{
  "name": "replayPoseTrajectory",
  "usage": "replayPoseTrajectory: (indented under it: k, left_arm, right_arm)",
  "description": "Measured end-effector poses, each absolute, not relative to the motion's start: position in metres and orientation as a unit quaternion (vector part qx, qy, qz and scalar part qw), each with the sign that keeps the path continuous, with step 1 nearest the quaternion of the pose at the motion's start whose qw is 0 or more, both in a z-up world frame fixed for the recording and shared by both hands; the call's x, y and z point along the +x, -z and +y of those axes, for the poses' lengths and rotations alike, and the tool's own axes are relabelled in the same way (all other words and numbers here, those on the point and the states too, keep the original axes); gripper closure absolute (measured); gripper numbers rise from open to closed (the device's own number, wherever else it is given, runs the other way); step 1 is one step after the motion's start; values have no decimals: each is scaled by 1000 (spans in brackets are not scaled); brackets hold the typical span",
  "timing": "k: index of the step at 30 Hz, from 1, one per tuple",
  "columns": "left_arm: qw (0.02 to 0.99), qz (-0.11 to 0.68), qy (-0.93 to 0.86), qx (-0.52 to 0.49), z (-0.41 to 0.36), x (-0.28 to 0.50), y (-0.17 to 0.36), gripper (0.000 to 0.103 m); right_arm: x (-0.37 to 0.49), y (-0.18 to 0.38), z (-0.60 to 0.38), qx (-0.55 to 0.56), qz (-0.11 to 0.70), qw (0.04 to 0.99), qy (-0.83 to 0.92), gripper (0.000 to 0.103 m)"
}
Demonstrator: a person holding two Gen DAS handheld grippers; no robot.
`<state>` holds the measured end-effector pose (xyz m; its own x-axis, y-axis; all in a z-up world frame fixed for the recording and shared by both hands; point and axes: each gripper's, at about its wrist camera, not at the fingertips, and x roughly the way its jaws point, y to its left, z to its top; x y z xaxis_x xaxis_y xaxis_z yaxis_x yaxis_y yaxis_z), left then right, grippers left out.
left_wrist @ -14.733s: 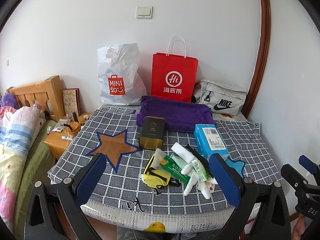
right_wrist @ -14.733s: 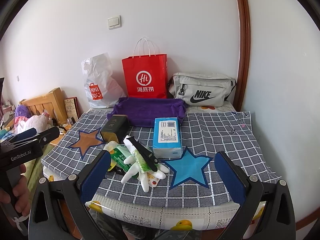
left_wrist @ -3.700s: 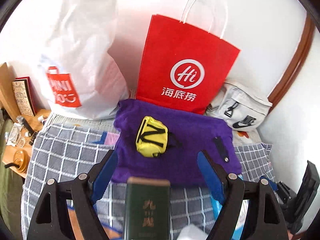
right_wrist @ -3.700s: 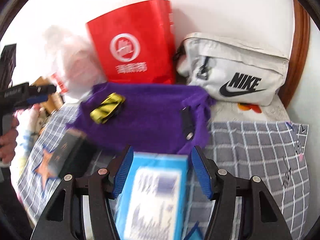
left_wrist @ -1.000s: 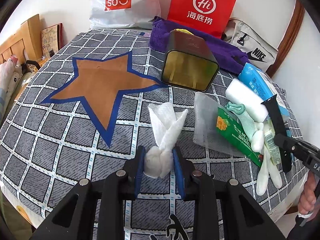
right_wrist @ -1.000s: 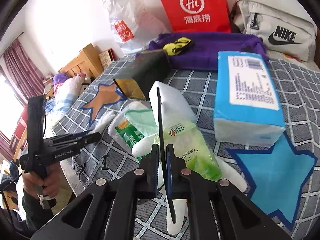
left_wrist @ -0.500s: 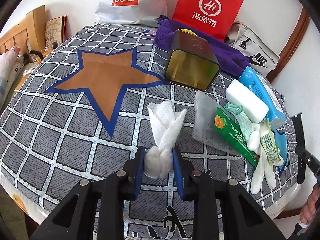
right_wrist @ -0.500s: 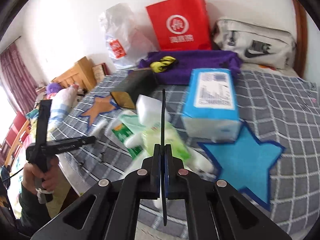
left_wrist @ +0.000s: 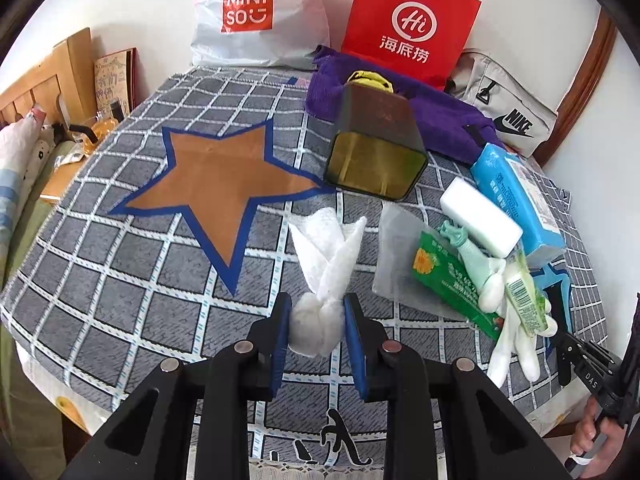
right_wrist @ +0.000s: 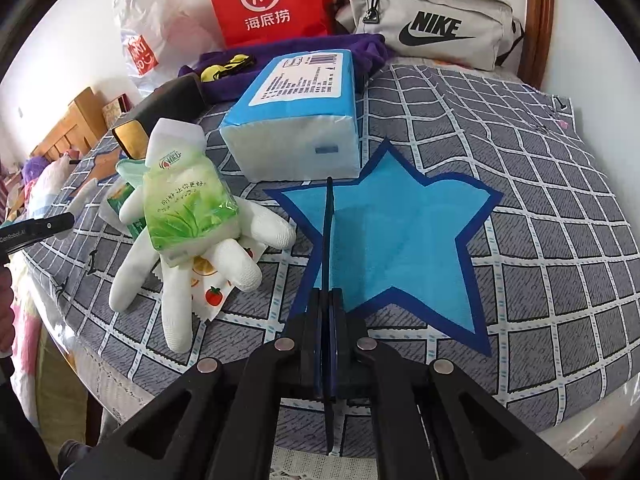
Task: Organize soft objects
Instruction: 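Carry the tissue with the left tool while the right tool carries the strap to the purple towel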
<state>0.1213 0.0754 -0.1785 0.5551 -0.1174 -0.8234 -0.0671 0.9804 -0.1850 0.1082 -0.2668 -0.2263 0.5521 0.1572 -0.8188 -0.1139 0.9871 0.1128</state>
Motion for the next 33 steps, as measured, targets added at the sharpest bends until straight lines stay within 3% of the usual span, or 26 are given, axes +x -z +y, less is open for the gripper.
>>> replayPoseTrajectory:
  k: [17,33]
  left_arm:
    - [894,435,25,-101,65,176,115,78]
    - [894,431,43,-110,52,265,97,78]
  right_arm:
    - [142,148,-267,27,424,900,-99,100]
    - [229,101,-255,10,383,918,-105,100]
